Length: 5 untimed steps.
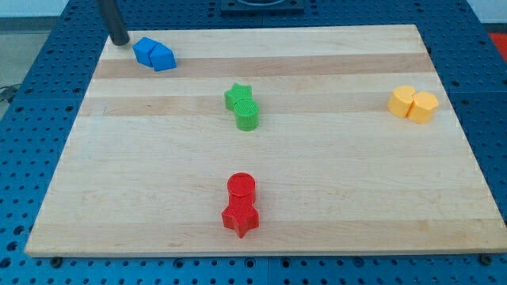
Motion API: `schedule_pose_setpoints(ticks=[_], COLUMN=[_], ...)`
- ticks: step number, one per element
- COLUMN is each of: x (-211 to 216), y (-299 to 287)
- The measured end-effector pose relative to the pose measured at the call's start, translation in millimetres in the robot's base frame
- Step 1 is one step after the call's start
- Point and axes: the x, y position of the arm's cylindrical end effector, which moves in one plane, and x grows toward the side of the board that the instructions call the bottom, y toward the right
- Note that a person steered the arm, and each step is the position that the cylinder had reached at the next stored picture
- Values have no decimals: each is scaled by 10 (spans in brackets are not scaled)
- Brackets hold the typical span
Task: Push blue blocks towards green blocks
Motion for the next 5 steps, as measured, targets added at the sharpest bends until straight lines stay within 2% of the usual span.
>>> schedule_pose_setpoints(ticks=[1,5], x=[15,1191], y=[60,1346])
